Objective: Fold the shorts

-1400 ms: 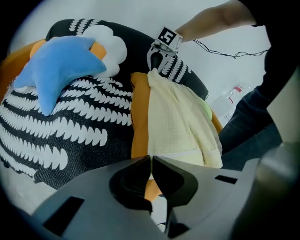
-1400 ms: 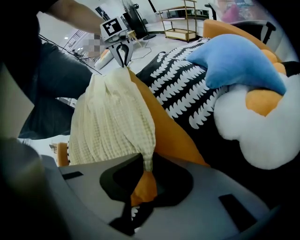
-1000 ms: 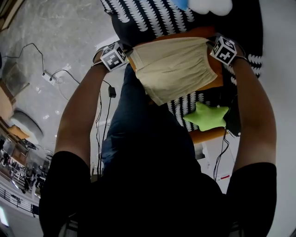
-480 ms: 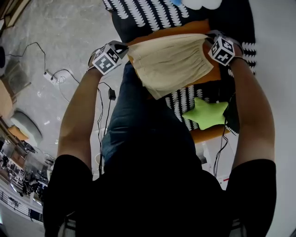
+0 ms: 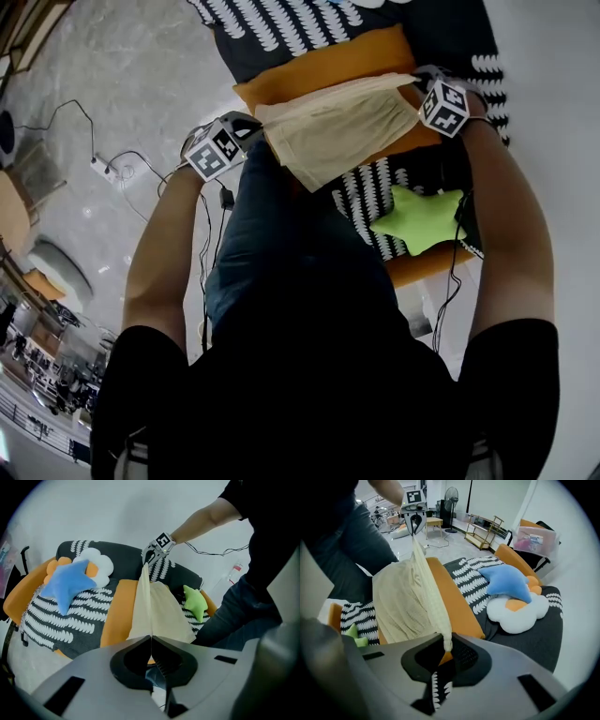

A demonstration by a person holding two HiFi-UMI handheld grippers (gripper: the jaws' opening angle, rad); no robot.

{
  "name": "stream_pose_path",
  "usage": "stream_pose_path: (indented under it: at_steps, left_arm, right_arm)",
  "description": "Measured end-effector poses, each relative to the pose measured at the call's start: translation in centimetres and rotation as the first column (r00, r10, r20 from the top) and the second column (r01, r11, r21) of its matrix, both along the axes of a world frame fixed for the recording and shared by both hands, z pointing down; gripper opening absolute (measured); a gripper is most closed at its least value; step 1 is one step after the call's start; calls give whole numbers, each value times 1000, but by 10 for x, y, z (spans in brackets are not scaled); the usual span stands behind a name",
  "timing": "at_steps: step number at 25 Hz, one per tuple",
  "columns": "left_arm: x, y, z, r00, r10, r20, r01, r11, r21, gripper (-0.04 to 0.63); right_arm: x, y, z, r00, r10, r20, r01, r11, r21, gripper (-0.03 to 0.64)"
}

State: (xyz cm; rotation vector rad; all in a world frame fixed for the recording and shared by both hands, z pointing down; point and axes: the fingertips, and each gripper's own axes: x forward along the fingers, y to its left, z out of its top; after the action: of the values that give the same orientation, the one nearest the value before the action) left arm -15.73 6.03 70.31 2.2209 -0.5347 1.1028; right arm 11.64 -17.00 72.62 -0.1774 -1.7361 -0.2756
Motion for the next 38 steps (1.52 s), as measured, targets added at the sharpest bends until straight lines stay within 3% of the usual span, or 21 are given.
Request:
stream_pose_path:
  at_steps: [4, 12, 26, 32, 35, 38]
  left_arm:
    - [17, 16, 4, 999, 44, -28, -44, 999, -19, 23]
    - [93, 66, -2, 992, 104, -69, -107, 993, -45, 23]
    - [172, 133, 36, 981, 156, -112, -164, 984, -67, 23]
    - [195, 152, 66, 981, 166, -102, -175, 981, -83, 23]
    - [207, 156, 74, 973, 219, -68, -223, 973, -56, 23]
    - [209, 156, 77, 974, 219, -58, -222, 973, -62, 23]
  right_arm:
    - [9, 8, 12, 1000, -9, -7, 9, 1000, 11, 41]
    - [74, 43, 18, 999, -20, -35, 21, 999, 30, 43]
    - [108, 69, 61, 996, -25, -88, 34, 994, 104, 41]
    - [110, 73, 84, 995, 51, -87, -36, 985, 166, 41]
    - [119, 76, 84, 989, 120, -87, -104, 981, 166, 41]
    - [121, 76, 82, 979, 194, -61, -180, 967, 178, 41]
